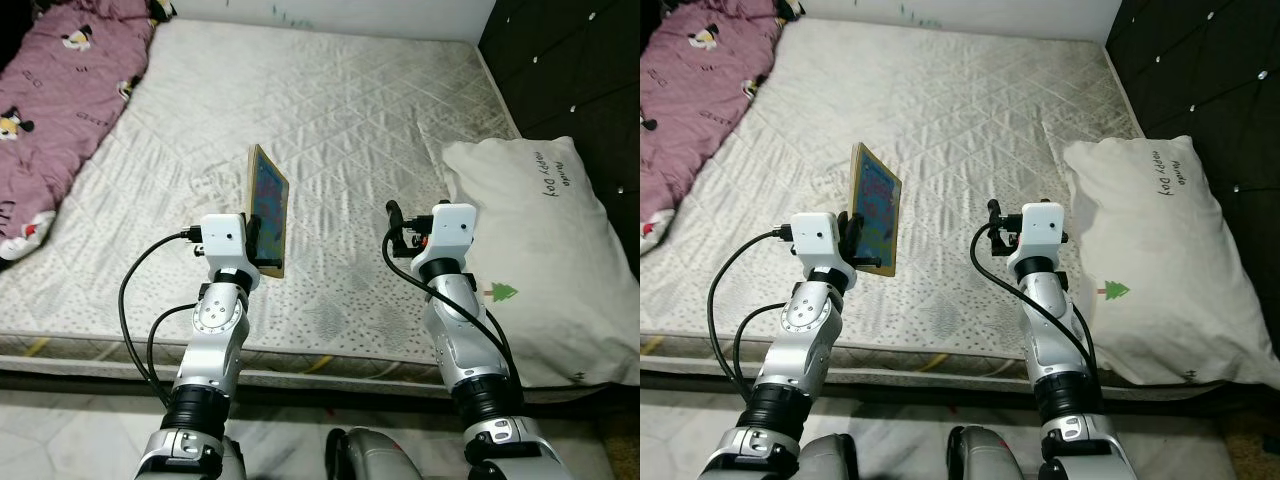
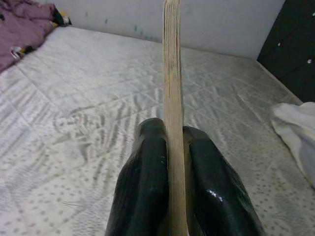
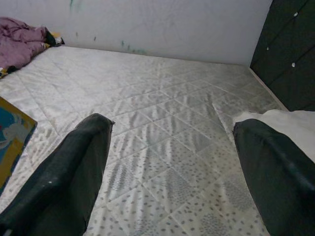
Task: Clean up the room
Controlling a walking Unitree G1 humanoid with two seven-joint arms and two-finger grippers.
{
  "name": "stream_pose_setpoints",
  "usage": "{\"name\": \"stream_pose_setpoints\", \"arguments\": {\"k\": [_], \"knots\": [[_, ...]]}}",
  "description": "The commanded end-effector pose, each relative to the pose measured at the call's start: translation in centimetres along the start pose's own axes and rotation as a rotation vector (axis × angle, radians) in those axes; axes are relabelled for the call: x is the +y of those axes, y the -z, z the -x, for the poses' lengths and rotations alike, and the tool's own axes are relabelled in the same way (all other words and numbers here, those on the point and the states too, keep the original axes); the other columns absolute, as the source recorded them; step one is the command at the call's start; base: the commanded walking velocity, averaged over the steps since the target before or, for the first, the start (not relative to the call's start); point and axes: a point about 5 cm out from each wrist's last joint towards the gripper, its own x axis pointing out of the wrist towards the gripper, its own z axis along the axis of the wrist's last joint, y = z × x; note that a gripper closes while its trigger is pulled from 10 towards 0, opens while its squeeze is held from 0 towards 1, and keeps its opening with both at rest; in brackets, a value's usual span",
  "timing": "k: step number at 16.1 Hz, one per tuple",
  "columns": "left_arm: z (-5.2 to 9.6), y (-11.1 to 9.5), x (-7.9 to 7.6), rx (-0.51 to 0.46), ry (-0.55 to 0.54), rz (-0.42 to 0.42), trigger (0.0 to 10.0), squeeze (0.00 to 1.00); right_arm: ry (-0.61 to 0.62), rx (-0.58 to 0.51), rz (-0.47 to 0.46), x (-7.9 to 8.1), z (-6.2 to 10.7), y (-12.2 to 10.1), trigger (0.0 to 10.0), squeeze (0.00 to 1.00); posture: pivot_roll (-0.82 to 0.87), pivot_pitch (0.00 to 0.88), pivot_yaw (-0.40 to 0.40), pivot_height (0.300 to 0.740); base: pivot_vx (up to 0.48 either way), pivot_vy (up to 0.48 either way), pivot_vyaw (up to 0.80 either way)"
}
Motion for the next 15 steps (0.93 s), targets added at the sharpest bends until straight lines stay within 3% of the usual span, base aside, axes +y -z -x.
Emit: {"name": "stream_pose_setpoints", "arguments": {"k": [1, 10, 15], "knots": [[-0.2, -0.73, -0.32, -0.031, 0.01, -0.006, 10.0, 0.0, 0.01, 0.011, -0.004, -0.25, 0.16, 0.36, 10.0, 0.0, -0.06, 0.124, -0.037, 0.74, 0.0, -0.285, 0.0], [-0.24, -0.76, -0.3, -0.031, 0.01, -0.005, 10.0, 0.0, 0.001, 0.018, 0.0, 0.01, 0.39, 0.67, 10.0, 0.0, -0.06, 0.123, -0.038, 0.74, 0.0, -0.342, 0.0], [-0.14, -0.88, -0.13, -0.043, -0.002, 0.009, 10.0, 0.0, 0.002, 0.021, 0.004, -0.08, 0.41, 0.78, 10.0, 0.0, -0.06, 0.124, -0.038, 0.74, 0.0, 0.0, 0.0]]}}
